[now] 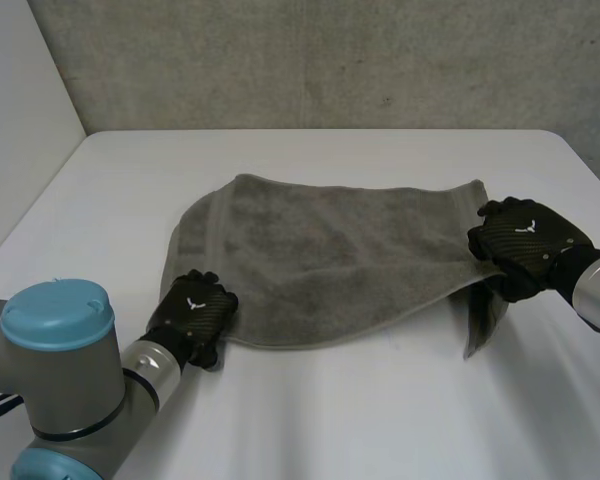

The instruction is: Fold the towel.

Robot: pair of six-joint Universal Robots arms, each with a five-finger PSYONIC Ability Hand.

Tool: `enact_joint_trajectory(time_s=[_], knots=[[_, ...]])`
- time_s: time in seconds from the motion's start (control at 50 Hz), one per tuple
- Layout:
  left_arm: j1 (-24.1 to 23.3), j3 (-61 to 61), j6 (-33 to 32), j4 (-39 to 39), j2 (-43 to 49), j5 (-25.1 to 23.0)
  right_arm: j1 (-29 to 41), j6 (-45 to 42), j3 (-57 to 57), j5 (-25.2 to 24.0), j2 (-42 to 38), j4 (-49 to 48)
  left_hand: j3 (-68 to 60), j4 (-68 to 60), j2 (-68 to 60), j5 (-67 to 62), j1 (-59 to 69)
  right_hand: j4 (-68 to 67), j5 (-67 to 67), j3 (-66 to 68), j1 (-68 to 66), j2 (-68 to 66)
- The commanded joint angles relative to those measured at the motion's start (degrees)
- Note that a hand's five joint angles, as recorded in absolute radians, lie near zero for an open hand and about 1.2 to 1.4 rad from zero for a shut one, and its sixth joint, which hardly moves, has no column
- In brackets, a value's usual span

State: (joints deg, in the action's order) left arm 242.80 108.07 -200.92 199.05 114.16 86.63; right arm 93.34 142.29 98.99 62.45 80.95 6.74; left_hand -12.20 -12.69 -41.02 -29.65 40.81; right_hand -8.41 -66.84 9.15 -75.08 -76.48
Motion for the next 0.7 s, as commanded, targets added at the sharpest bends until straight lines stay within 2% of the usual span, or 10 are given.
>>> enact_joint_trajectory(time_s=[0.02, 0.16, 0.22, 0.24, 0.26, 0.28, 0.48, 0.58, 0.68, 0.7], knots=[[0.57, -0.05, 0.01, 1.52, 0.62, 2.93, -0.26, 0.01, 0.41, -0.05, 0.0, -0.15, 2.2, 2.69, 1.2, -0.17, -0.99, -1.59, -3.16, 0.85, -4.92, -3.52], [1.18, -0.58, -0.17, 1.96, 2.03, 3.2, -2.46, -0.79, 0.41, -0.22, 0.0, -0.06, 2.2, 2.69, -5.53, -6.9, 5.74, -1.59, -3.16, 0.85, -4.92, -3.52], [1.71, -0.67, -0.17, 2.05, 1.94, 3.29, -3.34, -0.96, 0.32, -0.22, -0.26, 0.11, 2.2, 2.69, -15.79, -17.16, 16.0, -1.59, -3.16, 0.85, -4.92, -3.52], [1.89, -0.67, -0.17, 2.05, 1.68, 3.2, -3.6, -0.96, 0.24, -0.14, -0.7, 0.11, 2.2, 2.69, -25.62, -26.98, 25.82, -1.59, -3.16, 0.85, -4.92, -3.52], [1.89, -0.67, -0.17, 2.05, 1.68, 3.2, -3.6, -0.96, 0.24, -0.14, -0.7, 0.11, 2.2, 2.69, -25.72, -27.08, 25.92, -1.59, -3.16, 0.85, -4.92, -3.52], [1.89, -0.67, -0.17, 2.05, 1.51, 3.2, -3.69, -1.05, 0.06, 0.04, -1.14, 0.2, 2.2, 2.69, -38.85, -40.22, 39.06, -1.59, -3.16, 0.85, -4.92, -3.52], [1.98, 0.3, -0.17, -0.24, -7.46, 2.58, -4.66, -6.06, 0.32, -0.22, -1.23, 3.89, 2.2, 2.69, -38.98, -40.35, 39.19, -1.59, -3.16, 0.85, -4.92, -3.52], [2.06, 0.83, -0.17, -7.62, -15.63, 0.91, -6.15, -14.94, 0.32, -1.28, 0.26, 13.47, 2.2, 2.69, -38.98, -40.35, 39.19, -1.59, -3.16, 0.85, -4.92, -3.52], [5.48, -1.1, -0.87, -20.33, -27.56, -5.22, -11.32, -31.77, -0.64, -2.59, 2.98, 31.53, 2.2, 2.69, -38.98, -40.35, 39.19, -1.59, -3.16, 0.85, -4.92, -3.52], [5.49, -1.11, -0.87, -20.37, -27.59, -5.24, -11.34, -31.81, -0.64, -2.6, 2.99, 31.58, 2.2, 2.69, -38.98, -40.35, 39.19, -1.59, -3.16, 0.85, -4.92, -3.52]])
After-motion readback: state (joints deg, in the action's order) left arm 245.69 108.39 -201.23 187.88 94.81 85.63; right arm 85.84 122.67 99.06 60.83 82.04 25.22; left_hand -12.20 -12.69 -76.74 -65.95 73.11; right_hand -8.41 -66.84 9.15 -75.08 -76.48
